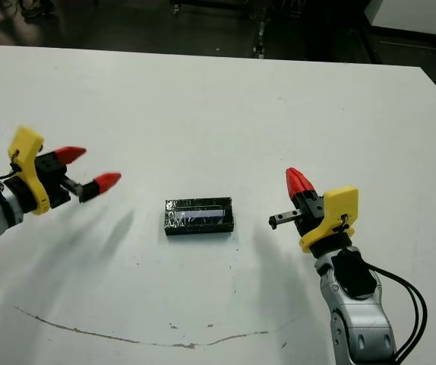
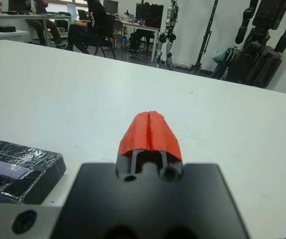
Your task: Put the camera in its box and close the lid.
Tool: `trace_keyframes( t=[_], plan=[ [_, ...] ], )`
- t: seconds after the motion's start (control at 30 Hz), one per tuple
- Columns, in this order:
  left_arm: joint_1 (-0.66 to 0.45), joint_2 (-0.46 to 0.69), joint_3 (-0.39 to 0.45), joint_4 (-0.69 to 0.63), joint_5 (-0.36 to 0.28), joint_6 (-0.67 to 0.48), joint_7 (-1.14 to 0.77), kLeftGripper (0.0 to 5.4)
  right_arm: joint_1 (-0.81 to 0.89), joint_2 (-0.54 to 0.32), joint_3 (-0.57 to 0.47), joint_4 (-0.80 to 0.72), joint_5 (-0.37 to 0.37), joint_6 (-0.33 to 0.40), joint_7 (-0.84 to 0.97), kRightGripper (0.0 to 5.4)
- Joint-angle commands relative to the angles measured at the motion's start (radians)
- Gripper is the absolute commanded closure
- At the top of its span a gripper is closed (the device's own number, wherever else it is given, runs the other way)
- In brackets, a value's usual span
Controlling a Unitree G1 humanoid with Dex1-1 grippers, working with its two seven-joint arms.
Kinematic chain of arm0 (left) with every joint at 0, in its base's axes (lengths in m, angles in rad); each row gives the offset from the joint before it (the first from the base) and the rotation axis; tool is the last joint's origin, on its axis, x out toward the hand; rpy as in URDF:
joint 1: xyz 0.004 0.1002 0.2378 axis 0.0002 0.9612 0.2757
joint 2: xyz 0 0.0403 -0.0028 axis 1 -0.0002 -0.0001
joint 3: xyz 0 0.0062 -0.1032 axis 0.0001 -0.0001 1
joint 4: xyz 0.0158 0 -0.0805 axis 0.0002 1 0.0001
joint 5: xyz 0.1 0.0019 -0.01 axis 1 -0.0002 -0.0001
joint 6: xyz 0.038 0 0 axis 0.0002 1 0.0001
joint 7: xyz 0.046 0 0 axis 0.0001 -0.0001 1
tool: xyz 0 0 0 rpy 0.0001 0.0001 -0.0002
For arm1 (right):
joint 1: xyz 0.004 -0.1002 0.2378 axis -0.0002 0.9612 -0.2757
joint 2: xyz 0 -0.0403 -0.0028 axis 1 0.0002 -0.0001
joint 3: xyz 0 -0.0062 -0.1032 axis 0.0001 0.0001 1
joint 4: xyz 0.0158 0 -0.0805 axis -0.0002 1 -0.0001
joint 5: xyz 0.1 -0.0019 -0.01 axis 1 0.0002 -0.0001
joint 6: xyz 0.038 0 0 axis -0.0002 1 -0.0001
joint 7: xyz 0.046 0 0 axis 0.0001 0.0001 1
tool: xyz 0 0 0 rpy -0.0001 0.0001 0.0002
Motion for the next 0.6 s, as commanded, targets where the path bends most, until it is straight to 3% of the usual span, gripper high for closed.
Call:
trace_keyframes(
  t=[0.03, 0.3, 0.47, 0.6],
  plan=[
    [0.032, -0.037, 0.008, -0.040, -0.004, 0.000, 0.057, 1.32, 0.007, 0.000, -0.002, -0.002, 0.002, 0.003, -0.007, 5.40],
    [0.061, -0.148, -0.021, -0.073, -0.064, -0.137, 0.060, 2.46, 0.008, 0.003, 0.002, -0.002, -0.001, 0.004, -0.010, 5.40],
    [0.045, -0.238, -0.100, -0.077, -0.092, -0.115, 0.090, 3.14, 0.003, 0.005, 0.012, 0.006, -0.013, 0.001, -0.015, 5.40],
    [0.038, -0.300, -0.185, -0.061, -0.065, -0.107, 0.137, 3.82, -0.002, 0.011, 0.016, 0.012, -0.011, -0.001, -0.018, 5.40]
  ],
)
